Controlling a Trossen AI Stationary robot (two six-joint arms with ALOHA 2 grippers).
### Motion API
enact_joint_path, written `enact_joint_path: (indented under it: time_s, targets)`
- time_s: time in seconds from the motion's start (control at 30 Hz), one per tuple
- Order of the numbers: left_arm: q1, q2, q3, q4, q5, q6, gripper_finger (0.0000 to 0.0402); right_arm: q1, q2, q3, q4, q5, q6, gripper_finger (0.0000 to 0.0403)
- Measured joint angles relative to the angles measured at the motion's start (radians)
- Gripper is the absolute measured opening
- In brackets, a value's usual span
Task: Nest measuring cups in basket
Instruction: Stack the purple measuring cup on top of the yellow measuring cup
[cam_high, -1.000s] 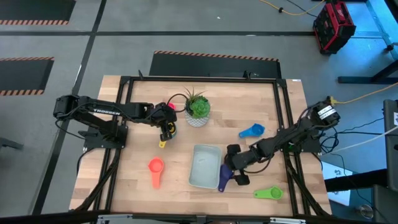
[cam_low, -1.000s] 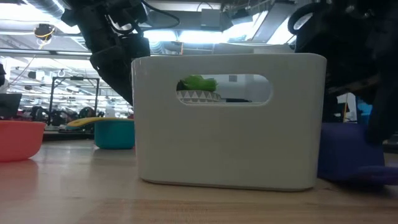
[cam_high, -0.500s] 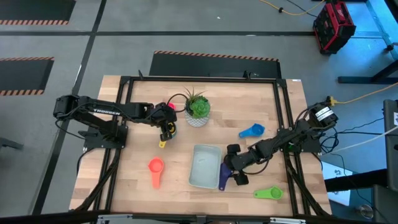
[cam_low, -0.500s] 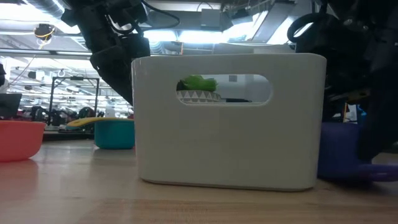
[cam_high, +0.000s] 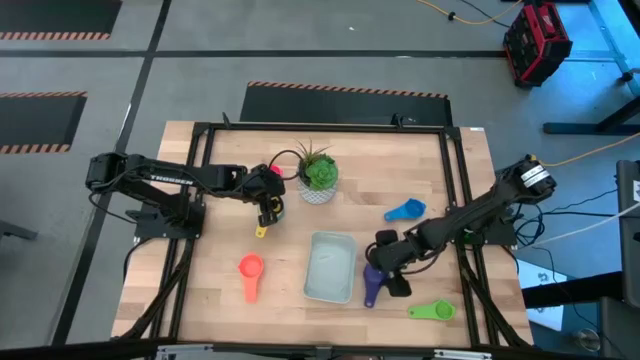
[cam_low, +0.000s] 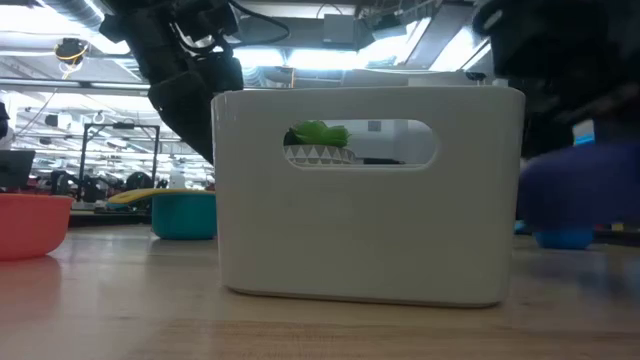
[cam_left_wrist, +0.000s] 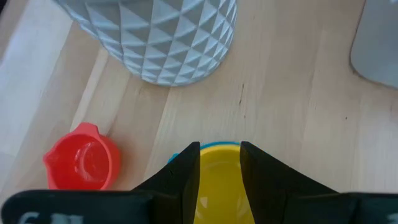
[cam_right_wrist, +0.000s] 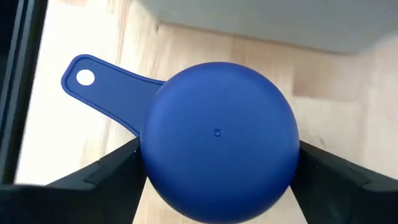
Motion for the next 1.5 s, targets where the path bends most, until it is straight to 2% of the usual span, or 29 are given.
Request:
enact_joint_path:
  time_s: [0.2, 0.33, 0.5, 0.6, 0.7, 0.77, 0.93, 1.07, 1.27, 1.5]
  targets:
    - [0.000, 0.000, 0.000, 0.068, 0.000, 0.000, 0.0108, -0.024, -0.026, 0.190, -0.335, 0.003, -0.004, 0.0334]
    - [0.000, 0.000, 0.000, 0.126, 0.030, 0.000, 0.0108, -0.062, -0.026, 0.316, -0.477, 0.003, -0.004, 0.0334]
    - [-0.014, 0.000, 0.000, 0.236, 0.136, 0.005, 0.0108, -0.136, -0.026, 0.434, -0.536, 0.003, -0.005, 0.0337]
    - [-0.054, 0.000, 0.000, 0.319, 0.166, 0.012, 0.0108, -0.195, -0.026, 0.477, -0.540, 0.002, -0.005, 0.0338]
    - [-0.114, 0.000, 0.000, 0.392, 0.167, 0.094, 0.0108, -0.266, -0.026, 0.502, -0.539, -0.015, -0.004, 0.0338]
    - [-0.162, 0.000, 0.000, 0.438, 0.164, 0.166, 0.0108, -0.319, -0.026, 0.508, -0.541, -0.081, 0.005, 0.0339]
    - [-0.286, 0.000, 0.000, 0.570, 0.051, 0.311, 0.0108, -0.444, -0.026, 0.503, -0.538, -0.279, 0.091, 0.0339]
    - [-0.367, 0.000, 0.000, 0.665, -0.081, 0.401, 0.0108, -0.522, -0.026, 0.501, -0.537, -0.380, 0.186, 0.0340]
    - [-0.440, 0.010, 0.000, 0.781, -0.200, 0.477, 0.0108, -0.601, -0.026, 0.501, -0.536, -0.411, 0.315, 0.0340]
    - [-0.455, 0.068, 0.002, 0.920, -0.236, 0.589, 0.0108, -0.657, -0.026, 0.500, -0.534, -0.427, 0.419, 0.0340]
